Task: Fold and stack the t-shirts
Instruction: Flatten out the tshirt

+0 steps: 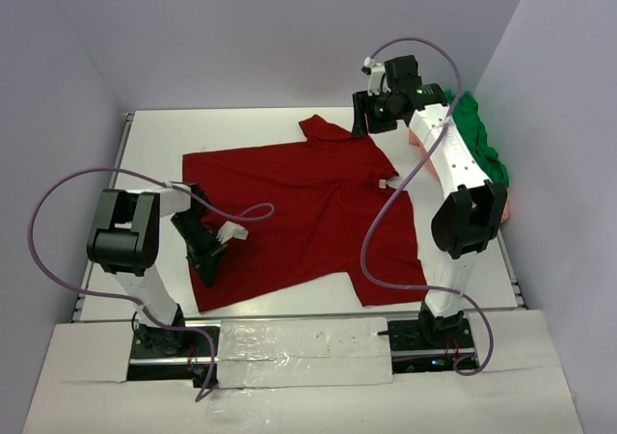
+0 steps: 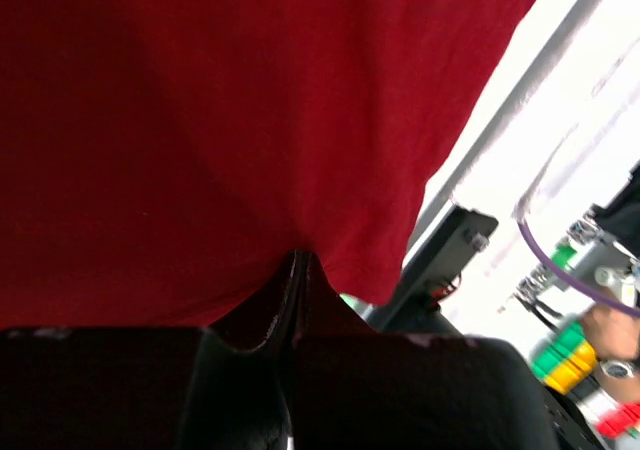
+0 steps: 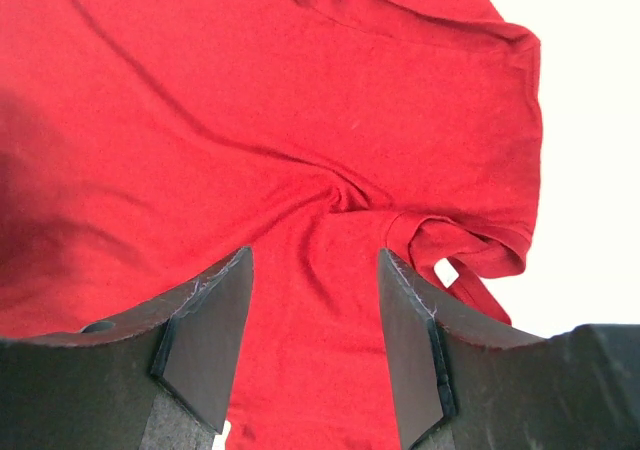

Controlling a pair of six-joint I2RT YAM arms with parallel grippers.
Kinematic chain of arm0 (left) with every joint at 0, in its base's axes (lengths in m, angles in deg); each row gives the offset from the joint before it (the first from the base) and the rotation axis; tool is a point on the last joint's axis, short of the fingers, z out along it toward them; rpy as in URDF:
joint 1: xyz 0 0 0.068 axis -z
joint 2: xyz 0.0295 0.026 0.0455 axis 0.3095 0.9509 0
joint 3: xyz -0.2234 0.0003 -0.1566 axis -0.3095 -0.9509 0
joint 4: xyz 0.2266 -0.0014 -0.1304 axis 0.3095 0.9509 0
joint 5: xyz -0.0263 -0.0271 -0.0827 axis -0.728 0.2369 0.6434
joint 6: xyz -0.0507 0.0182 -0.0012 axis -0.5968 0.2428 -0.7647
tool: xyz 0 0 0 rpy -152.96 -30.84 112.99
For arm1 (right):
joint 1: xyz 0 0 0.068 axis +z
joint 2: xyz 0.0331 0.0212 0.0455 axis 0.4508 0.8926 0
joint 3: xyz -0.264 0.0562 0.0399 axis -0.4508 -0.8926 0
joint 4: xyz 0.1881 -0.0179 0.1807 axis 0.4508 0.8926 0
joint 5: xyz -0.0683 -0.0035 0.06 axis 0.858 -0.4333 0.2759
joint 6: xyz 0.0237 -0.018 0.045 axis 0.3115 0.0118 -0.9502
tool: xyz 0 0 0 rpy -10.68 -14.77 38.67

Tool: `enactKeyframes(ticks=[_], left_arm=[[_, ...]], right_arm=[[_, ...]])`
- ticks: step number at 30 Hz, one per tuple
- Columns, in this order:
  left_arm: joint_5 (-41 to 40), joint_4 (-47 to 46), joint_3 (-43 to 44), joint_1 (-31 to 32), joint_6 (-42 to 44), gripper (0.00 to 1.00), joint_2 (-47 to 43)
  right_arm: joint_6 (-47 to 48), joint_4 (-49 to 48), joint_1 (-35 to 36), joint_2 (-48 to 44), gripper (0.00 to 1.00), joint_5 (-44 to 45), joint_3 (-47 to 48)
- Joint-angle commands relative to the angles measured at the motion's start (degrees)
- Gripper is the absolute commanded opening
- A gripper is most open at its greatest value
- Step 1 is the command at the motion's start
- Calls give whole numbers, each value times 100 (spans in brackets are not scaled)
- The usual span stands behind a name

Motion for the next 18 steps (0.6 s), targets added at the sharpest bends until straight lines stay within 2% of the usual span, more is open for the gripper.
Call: enactKeyframes(ticks=[1, 6, 11, 18], left_arm=[[-537, -29, -131, 19, 19, 0, 51], [-862, 235, -166, -121, 176, 0, -45], [-1555, 357, -324, -253, 325, 1, -212], [-2365, 174, -693, -745, 484, 3, -476]], right_arm=[[-81, 173, -36, -352, 60, -118, 392], [-72, 366, -45, -449, 60, -83, 743], [-28, 568, -45, -492, 61, -30, 990], [16, 472, -54, -633, 61, -12, 656]])
